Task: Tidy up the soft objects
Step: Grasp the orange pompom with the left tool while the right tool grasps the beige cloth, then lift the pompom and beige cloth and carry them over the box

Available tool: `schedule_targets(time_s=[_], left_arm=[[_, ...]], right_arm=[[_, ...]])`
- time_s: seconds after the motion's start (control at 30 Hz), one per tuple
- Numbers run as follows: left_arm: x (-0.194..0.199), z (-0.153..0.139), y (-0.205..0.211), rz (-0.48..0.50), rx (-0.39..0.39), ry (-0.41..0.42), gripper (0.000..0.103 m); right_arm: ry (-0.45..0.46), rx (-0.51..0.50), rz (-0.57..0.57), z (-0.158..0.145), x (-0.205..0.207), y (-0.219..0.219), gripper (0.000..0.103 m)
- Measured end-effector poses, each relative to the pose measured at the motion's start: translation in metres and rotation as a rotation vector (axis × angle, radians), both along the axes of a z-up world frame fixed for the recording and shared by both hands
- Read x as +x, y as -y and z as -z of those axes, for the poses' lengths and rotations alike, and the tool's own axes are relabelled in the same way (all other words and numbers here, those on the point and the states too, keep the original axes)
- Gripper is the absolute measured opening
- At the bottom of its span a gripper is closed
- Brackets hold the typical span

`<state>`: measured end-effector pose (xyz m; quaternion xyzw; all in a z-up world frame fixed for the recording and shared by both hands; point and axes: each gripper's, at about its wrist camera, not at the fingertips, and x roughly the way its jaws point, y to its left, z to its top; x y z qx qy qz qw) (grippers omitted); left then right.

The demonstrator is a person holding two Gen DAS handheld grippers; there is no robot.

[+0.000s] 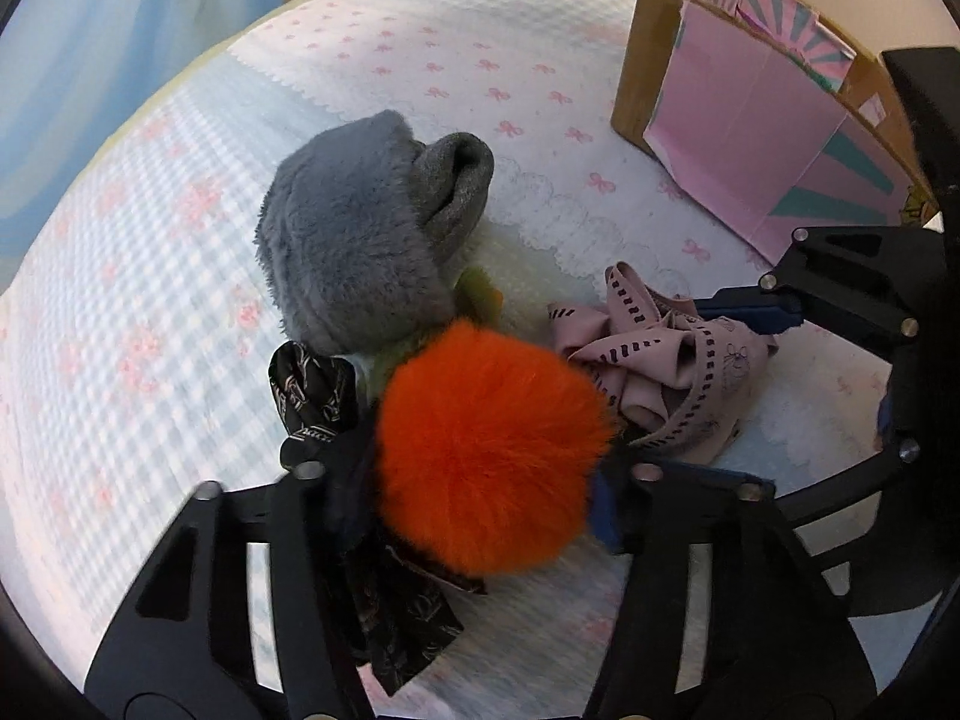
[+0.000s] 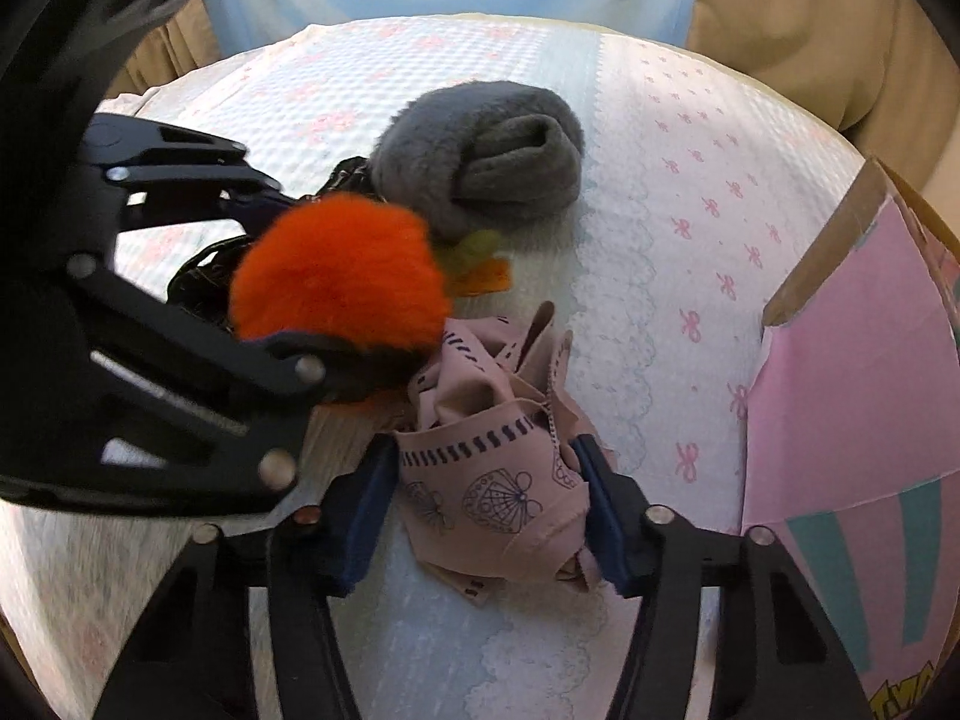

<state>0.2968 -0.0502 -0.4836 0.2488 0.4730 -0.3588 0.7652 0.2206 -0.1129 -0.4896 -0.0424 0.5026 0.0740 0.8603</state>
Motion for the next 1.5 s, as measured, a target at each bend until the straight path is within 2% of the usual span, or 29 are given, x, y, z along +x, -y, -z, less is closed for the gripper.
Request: schedule_targets(time_s=[0.2,0.33,0.7,0.9,1.13,1.5], left_arm=[[0.000,0.006,0.004,0.014,0.032,0.002,0.036],[-0.004,0.001,0.002,0.000,0.015,0.007,0.035],[-0.009,-0.025,-0.012,-0.045,-0.044,0.032,0.035],[-0.021,-0.049,-0.018,-0.072,-0.074,0.059,0.035],[-0.046,-0.099,-0.026,-0.131,-0.118,0.109,0.035],[-0.089,-0.226,-0.025,-0.309,-0.206,0.161,0.035]], right_arm=[[-0.005,0.019,0.005,-0.002,0.004,-0.002,0.041],[-0.009,0.031,0.003,-0.007,0.010,-0.002,0.033],[0.036,0.042,0.008,-0.030,0.000,0.000,0.027],[0.063,0.042,0.027,-0.054,-0.014,0.004,0.027],[0.129,0.073,0.066,-0.114,-0.042,0.009,0.027],[0.228,0.103,0.097,-0.247,-0.089,0.044,0.027]])
